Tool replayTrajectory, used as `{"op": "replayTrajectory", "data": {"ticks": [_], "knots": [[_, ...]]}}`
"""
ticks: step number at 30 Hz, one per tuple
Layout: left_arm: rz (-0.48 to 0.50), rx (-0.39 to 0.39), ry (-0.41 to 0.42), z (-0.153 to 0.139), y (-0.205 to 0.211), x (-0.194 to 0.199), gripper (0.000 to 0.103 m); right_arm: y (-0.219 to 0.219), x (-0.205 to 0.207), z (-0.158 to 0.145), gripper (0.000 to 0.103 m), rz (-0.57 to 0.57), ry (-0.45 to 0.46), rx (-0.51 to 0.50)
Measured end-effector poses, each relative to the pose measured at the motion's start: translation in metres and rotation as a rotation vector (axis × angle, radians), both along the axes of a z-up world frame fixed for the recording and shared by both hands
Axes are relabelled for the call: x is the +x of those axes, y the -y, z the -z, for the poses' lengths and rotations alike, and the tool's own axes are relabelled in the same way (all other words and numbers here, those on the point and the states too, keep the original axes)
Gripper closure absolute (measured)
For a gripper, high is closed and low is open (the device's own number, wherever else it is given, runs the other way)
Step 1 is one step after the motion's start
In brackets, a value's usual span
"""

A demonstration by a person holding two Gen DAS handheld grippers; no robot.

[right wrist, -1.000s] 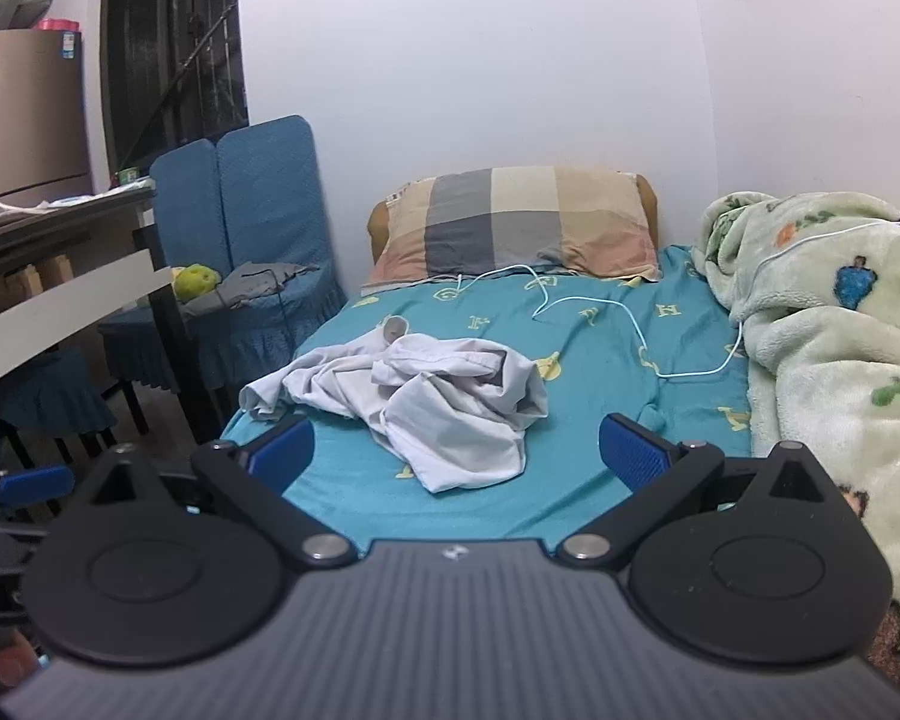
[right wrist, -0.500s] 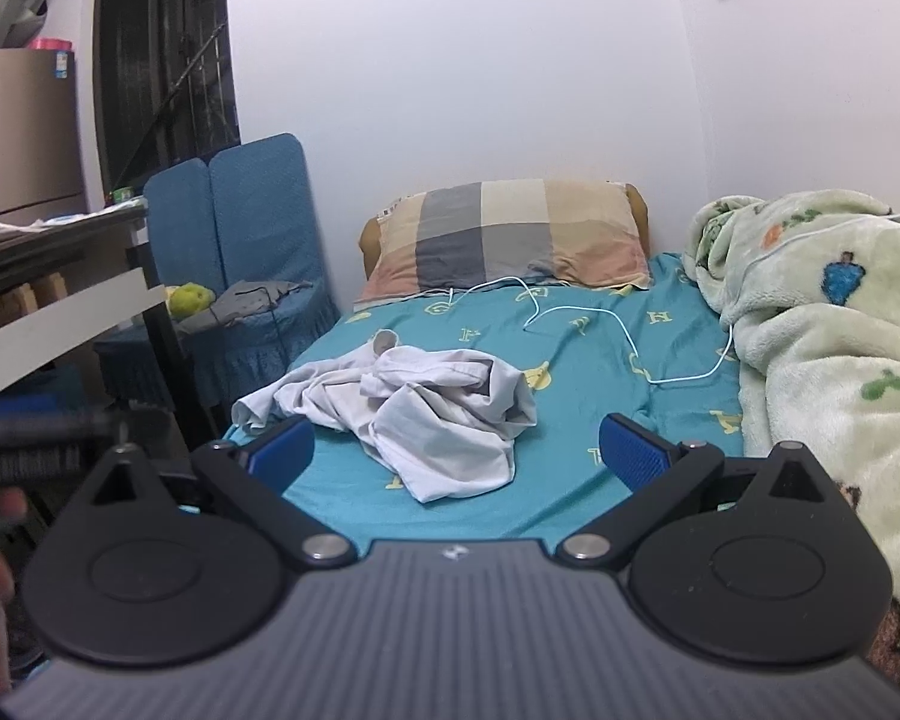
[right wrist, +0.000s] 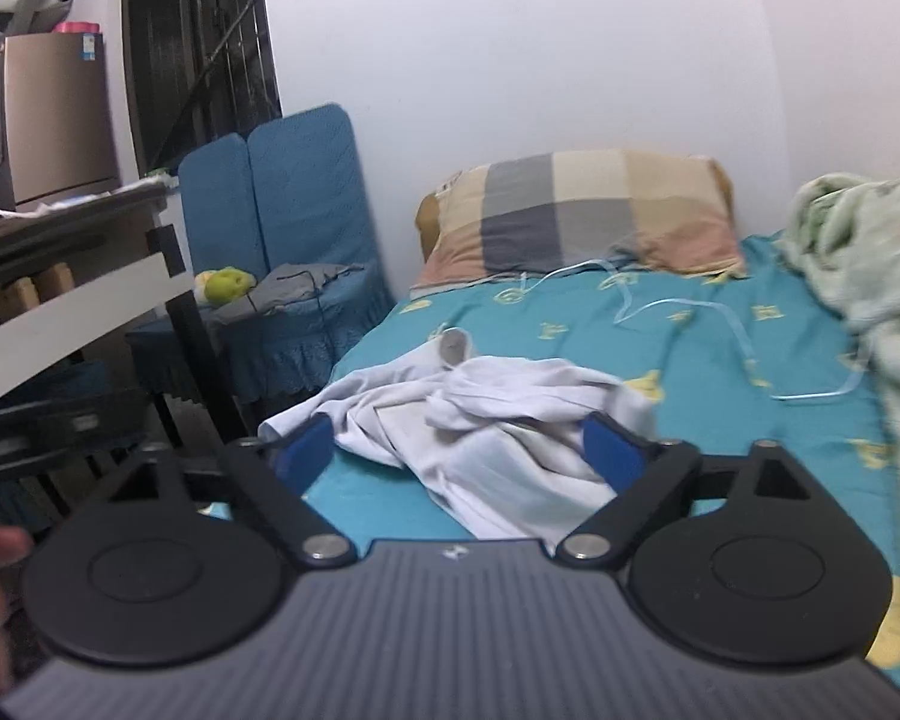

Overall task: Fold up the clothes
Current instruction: 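Grasp the white T-shirt edge with the right gripper while the left gripper reaches in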

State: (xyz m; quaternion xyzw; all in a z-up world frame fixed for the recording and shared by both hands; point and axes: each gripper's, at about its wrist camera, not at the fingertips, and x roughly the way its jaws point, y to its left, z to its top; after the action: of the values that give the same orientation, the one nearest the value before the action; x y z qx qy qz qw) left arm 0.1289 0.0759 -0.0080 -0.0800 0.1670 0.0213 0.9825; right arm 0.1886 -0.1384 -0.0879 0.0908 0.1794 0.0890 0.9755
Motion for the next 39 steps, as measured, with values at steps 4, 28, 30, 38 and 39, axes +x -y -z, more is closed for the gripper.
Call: {"op": "replayTrajectory", "data": {"ticks": [4,28,30,38,39], "knots": [[-0.039,-0.036,-0.043,0.019,-0.025,0.018,0.001,-0.029,0.068,0.024,0.035,-0.004,-0.041,0.004],[0.099,-0.074,-0.004,0.029,-0.001,0.005,0.002,0.073,-0.025,-0.072,0.099,0.178,0.043,-0.049],[0.129,-0.061,0.0,0.025,0.009,-0.003,0.002,0.095,-0.052,-0.087,0.099,0.204,0.059,-0.036],[0.206,0.034,-0.018,0.022,0.049,-0.037,0.002,0.204,-0.093,-0.069,0.099,0.411,-0.115,0.083],[0.209,0.047,-0.025,0.023,0.053,-0.039,0.002,0.214,-0.09,-0.056,0.099,0.416,-0.168,0.104]]}}
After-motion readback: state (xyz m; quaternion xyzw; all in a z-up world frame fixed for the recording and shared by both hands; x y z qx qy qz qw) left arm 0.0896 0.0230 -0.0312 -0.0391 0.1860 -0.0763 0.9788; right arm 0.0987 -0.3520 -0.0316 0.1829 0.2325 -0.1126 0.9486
